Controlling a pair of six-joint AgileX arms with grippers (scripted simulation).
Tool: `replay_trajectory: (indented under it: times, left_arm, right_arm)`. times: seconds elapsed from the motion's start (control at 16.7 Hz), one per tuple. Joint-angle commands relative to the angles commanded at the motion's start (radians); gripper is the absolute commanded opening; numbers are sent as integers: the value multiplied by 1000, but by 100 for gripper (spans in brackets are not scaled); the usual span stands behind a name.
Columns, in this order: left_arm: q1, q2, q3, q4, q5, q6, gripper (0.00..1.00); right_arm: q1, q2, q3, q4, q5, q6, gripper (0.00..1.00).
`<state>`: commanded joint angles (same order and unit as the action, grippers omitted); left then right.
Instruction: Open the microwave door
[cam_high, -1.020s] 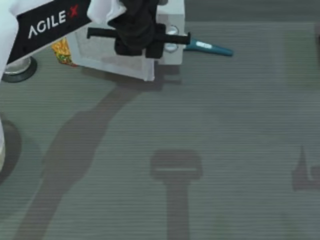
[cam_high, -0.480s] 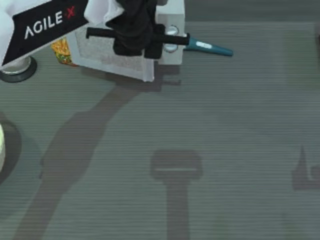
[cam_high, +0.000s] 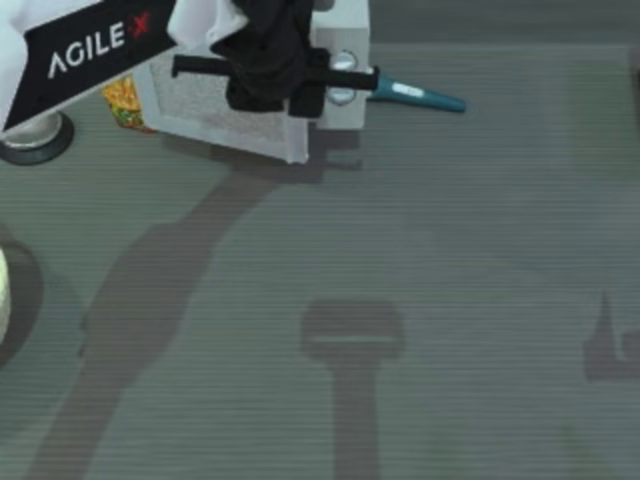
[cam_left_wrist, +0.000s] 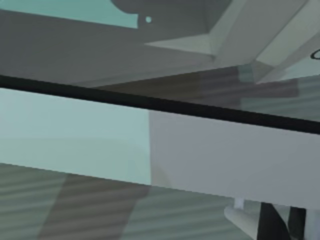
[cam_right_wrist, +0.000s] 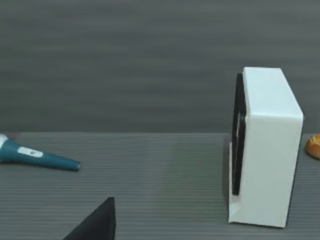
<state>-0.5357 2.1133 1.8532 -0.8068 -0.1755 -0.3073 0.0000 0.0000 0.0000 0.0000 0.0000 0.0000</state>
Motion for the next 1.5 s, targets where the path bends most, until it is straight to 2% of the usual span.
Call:
replay_trajectory:
  times: [0.66,1.14,1.5]
  left_arm:
    - [-7,2,-5,2,7,-2,0]
    - [22,-94,-143,65,63,115,0]
    - [22,-95,-144,66,64,116,0]
  right_arm:
    - [0,0,0,0,0,0,100]
    - [0,0,0,0,0,0,100]
    - [0,0,0,0,0,0,100]
